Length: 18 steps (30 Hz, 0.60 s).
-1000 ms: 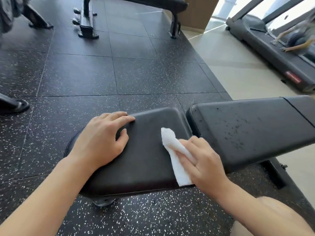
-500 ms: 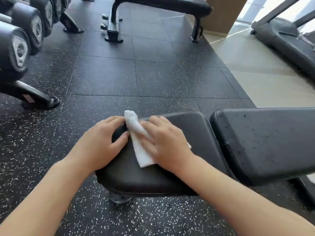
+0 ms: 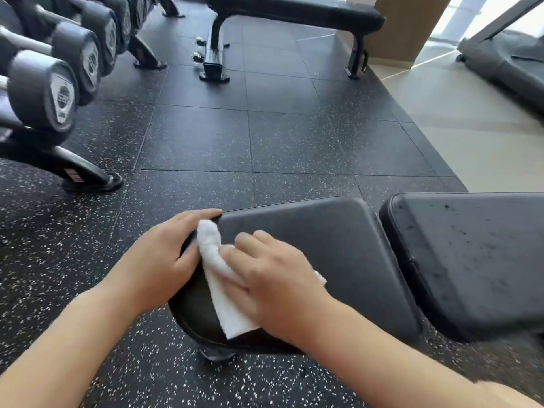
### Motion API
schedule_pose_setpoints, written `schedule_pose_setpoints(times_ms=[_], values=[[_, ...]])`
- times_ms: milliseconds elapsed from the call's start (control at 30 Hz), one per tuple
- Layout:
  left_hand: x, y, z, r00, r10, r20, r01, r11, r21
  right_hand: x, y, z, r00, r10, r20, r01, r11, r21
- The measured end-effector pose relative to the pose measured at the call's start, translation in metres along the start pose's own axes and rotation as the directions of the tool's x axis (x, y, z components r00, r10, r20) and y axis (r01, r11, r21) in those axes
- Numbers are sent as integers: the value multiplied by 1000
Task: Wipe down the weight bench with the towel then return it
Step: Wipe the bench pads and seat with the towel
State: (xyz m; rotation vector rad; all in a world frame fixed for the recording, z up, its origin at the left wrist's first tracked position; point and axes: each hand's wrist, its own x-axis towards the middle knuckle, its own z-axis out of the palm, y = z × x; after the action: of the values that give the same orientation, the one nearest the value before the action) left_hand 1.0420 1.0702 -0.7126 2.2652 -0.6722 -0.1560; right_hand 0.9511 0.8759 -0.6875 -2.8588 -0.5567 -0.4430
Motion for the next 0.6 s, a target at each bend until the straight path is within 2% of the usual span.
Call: schedule_pose_setpoints(times_ms=[33,67,133,200,233,267,333,400,467,533,600], values=[[0,-1,-1,1000,0,-4,0,1000,-1,2,6,-3,999,-35,-15,35,999,36],[0,-1,-1,1000,3,-9,-3,1000,8,4,19,-5,1000,-9,-26,9,1000,20],[-2,-3,1,1000,-4,-16,4,1000,15,7,64,-9,984,171,-52,-174,983,-60],[-3,-4,3,1000,-16,-20,16,1000,12,11,103,-17,920,383,-79,-387,921,-38],[-3,-4,3,1000,-16,-22,17,1000,15,13,105,-18,903,419,-97,-423,906,-23],[-3,-4,3,1000,-16,-21,16,1000,17,15,94,-16,917,380,-123,-388,920,-50],[-3,-4,3,1000,-14,-22,15,1000,15,16,49,-7,977,148,-155,-163,983,-86],[-3,-3,1,999,-31,-30,31,999,-18,9,1,-3,999,-46,-29,46,999,21],[-1,-2,1,999,-30,-29,29,999,-30,10,9,1,998,-65,-5,66,995,74],[0,-2,2,999,-19,-30,19,1000,-1,16,51,1,991,125,-39,-124,992,26],[0,-2,3,999,-25,-36,25,1000,10,20,97,-7,938,345,-43,-343,938,46]])
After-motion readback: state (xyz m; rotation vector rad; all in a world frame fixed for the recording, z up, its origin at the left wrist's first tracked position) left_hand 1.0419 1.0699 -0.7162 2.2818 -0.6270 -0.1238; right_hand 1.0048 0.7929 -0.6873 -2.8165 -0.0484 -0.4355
